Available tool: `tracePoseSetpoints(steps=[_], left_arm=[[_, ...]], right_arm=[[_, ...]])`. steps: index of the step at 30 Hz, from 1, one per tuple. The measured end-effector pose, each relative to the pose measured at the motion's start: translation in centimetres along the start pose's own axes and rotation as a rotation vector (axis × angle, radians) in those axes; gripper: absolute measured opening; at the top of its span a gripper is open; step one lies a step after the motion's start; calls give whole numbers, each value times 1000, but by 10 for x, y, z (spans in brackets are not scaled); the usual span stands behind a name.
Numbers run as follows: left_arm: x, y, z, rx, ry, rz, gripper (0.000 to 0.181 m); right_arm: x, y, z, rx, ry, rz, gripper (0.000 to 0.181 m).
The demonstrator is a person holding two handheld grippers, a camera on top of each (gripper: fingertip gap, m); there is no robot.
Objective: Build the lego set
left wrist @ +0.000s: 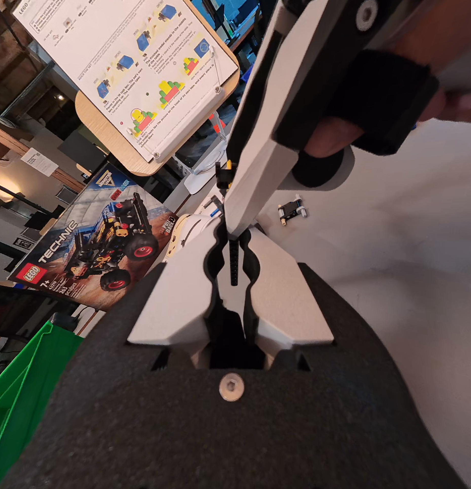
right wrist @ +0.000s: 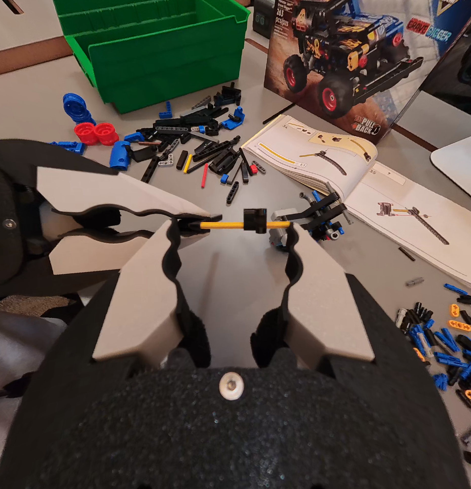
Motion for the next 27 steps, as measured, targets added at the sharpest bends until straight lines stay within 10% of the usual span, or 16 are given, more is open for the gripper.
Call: tracePoseSetpoints(steps=[16, 27], left_arm=[[-2, 4, 1, 36, 51, -18, 7], [-1, 4, 5, -42, 69, 77, 6]], right_arm=[[1, 2, 3, 18, -39, -25, 72], [-13, 2, 10, -31, 226, -369, 72]])
Point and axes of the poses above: each gripper's, where its closed fingertips meet, y out along the fingers, z out of its underside, x = y × z across the jaws, the point moved 5 cm from there along -y, back along the fingers, and after that the axes turned 12 degrees about z, right-handed, at the moved point
